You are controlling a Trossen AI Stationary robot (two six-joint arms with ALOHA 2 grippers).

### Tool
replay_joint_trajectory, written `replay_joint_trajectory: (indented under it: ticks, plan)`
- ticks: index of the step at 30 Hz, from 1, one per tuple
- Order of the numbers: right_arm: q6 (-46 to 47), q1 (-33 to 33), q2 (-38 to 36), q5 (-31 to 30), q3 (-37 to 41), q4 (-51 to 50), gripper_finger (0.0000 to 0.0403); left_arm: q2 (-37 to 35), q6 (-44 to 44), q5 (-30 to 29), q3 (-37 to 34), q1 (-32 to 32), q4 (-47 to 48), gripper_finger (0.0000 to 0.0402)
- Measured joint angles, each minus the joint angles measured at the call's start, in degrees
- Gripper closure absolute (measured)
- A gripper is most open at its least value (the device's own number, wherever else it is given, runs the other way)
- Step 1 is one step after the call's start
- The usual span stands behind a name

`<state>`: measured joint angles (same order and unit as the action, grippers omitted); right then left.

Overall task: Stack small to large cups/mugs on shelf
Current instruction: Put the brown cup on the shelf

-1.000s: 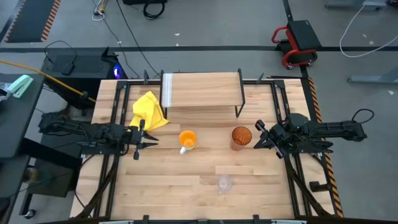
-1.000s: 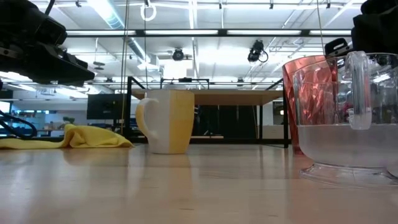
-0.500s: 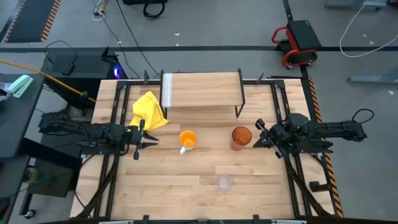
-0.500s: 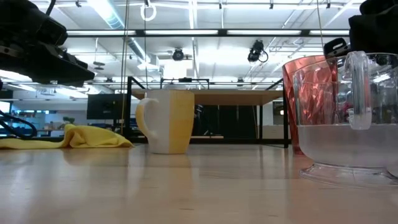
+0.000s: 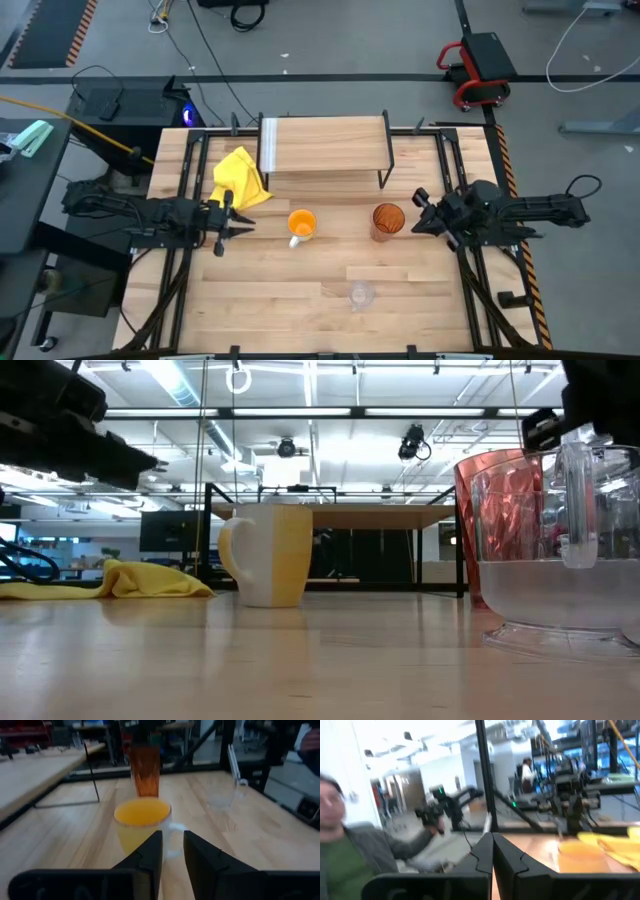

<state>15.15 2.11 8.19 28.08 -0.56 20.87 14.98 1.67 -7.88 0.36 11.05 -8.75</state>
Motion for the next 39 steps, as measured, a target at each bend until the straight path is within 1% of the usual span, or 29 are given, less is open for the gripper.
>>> replay_joint_trajectory:
  ticks: [4,7,11,15,18,21,24,26,29,33,36,39]
  plan:
    - [3.8,0.0,0.0,0.0,-1.6,6.1,0.0391,0.0,-0.2,0.0,0.0,0.0,-5.7,0.0321]
    - [6.3,0.0,0.0,-0.6,-4.2,10.7,0.0391,0.0,-2.7,0.0,0.0,0.0,-10.8,0.0319]
    - [7.1,0.0,0.0,-2.3,-11.5,12.4,0.0391,0.0,-4.7,0.0,0.0,0.0,-16.6,0.0315]
    - [7.3,0.0,1.9,-2.4,-19.9,11.1,0.0391,0.0,-5.3,0.0,0.0,0.0,-18.4,0.0317]
    - [8.6,0.0,5.1,-3.0,-26.6,5.6,0.0391,0.0,-5.2,0.0,0.0,0.0,-18.3,0.0322]
    - [9.1,0.0,10.0,-3.7,-33.7,-5.4,0.0391,0.0,-5.5,0.0,0.0,0.0,-18.3,0.0323]
    - [7.2,-0.1,16.1,-3.7,-39.9,-17.1,0.0391,0.0,-7.2,0.0,0.0,0.1,-17.1,0.0319]
    - [5.8,-0.6,20.2,-3.8,-42.5,-22.1,0.0391,0.0,-8.9,0.0,0.0,0.1,-15.5,0.0317]
    - [4.8,-3.0,25.7,-6.3,-44.0,-23.2,0.0391,0.0,-10.9,0.0,0.0,0.1,-12.7,0.0315]
    - [3.4,-8.6,30.9,-12.4,-44.3,-23.6,0.0391,0.0,-11.8,0.1,0.0,0.1,-11.2,0.0319]
    - [1.5,-14.9,33.2,-17.6,-44.3,-24.3,0.0391,0.0,-12.0,0.0,0.0,0.1,-11.1,0.0323]
    - [0.5,-22.9,35.3,-25.2,-44.2,-24.8,0.0391,0.0,-12.0,0.1,0.0,0.1,-11.1,0.0322]
